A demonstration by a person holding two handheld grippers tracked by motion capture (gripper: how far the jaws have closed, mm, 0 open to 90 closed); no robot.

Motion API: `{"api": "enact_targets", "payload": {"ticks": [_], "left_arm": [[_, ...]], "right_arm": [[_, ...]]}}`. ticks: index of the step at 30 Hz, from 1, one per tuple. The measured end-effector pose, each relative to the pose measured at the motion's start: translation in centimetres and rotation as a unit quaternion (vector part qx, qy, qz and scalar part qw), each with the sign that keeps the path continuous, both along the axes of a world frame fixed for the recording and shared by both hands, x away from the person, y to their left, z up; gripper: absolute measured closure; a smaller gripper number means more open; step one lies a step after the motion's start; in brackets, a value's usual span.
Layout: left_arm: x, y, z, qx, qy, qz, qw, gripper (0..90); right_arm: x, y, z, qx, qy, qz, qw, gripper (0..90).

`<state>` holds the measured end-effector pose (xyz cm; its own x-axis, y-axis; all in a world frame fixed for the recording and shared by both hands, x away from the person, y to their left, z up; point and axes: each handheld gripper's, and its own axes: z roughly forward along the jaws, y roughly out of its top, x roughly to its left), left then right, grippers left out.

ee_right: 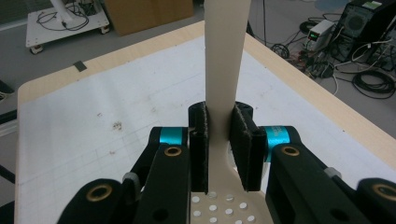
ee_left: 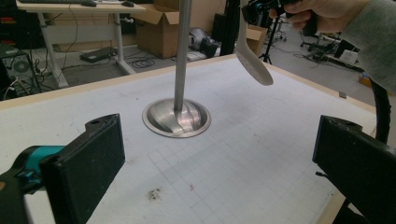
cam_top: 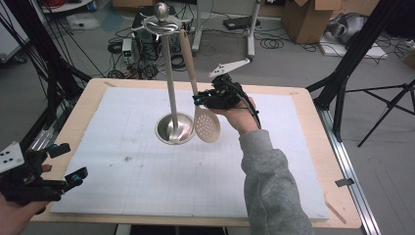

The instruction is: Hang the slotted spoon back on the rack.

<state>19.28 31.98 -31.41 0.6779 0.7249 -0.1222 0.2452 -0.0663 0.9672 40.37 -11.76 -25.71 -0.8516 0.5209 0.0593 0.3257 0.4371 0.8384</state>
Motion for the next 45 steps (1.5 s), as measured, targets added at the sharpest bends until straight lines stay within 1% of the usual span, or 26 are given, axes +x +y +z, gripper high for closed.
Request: {"api": "enact_targets", "payload": {"ticks": [3, 9, 15, 18, 22, 26, 28, 30, 31, 34, 36, 40, 41, 43, 45], "left_arm": [[0.0, 0.0, 0.0, 0.001, 0.001, 0.001, 1.0000, 2.7], [-0.3, 0.3, -0.1, 0.000, 0.001, 0.005, 1.0000, 2.6], [-0.5, 0.6, -0.1, 0.000, 0.002, 0.008, 1.0000, 2.7], [-0.6, 0.7, -0.1, -0.001, 0.001, 0.010, 0.9999, 2.6], [-0.6, 0.7, -0.1, -0.004, 0.001, 0.007, 1.0000, 2.7], [-0.6, 0.6, -0.2, -0.003, 0.003, 0.008, 1.0000, 2.6], [-0.5, 0.6, -0.2, -0.001, 0.002, 0.008, 1.0000, 2.6], [-0.5, 0.6, -0.2, 0.000, 0.003, 0.010, 0.9999, 2.6], [-0.5, 0.6, -0.2, 0.000, 0.003, 0.010, 0.9999, 2.6], [-0.5, 0.6, -0.3, 0.000, 0.003, 0.010, 0.9999, 2.6], [-0.4, 0.6, -0.2, 0.001, 0.004, 0.009, 1.0000, 2.6], [-0.3, 0.4, -0.2, 0.000, 0.003, 0.008, 1.0000, 2.6], [-0.3, 0.4, -0.3, 0.002, 0.004, 0.007, 1.0000, 2.6], [-0.1, 0.4, -0.3, 0.001, 0.005, 0.007, 1.0000, 2.6], [0.0, 0.3, -0.4, 0.003, 0.006, 0.005, 1.0000, 2.6]], "right_arm": [[0.2, 0.3, -0.2, 0.007, 0.005, 0.005, 1.0000, 77.8], [0.8, 1.1, -0.6, 0.012, 0.000, 0.004, 0.9999, 77.8], [1.1, 1.7, -1.1, 0.025, -0.006, 0.006, 0.9997, 77.8], [1.2, 1.8, -1.1, 0.025, -0.008, 0.006, 0.9996, 77.8], [1.2, 1.9, -1.2, 0.030, -0.006, 0.006, 0.9995, 77.8], [1.2, 1.9, -1.3, 0.029, -0.009, 0.004, 0.9995, 77.3], [1.2, 1.9, -1.3, 0.026, -0.016, 0.000, 0.9995, 76.7], [1.2, 1.8, -1.3, 0.027, -0.015, -0.005, 0.9995, 76.2], [1.2, 1.7, -1.3, 0.030, -0.019, -0.004, 0.9994, 75.8], [0.9, 1.5, -1.1, 0.050, -0.023, -0.004, 0.9985, 70.0], [0.7, 1.3, -1.0, 0.046, -0.027, -0.002, 0.9986, 67.8], [0.3, 1.0, -0.8, 0.052, -0.036, -0.001, 0.9980, 62.0], [0.2, 0.9, -0.7, 0.055, -0.037, -0.001, 0.9978, 59.7], [0.0, 0.8, -0.7, 0.054, -0.041, 0.000, 0.9977, 56.1], [0.0, 0.6, -0.7, 0.054, -0.040, 0.006, 0.9977, 49.1]]}}
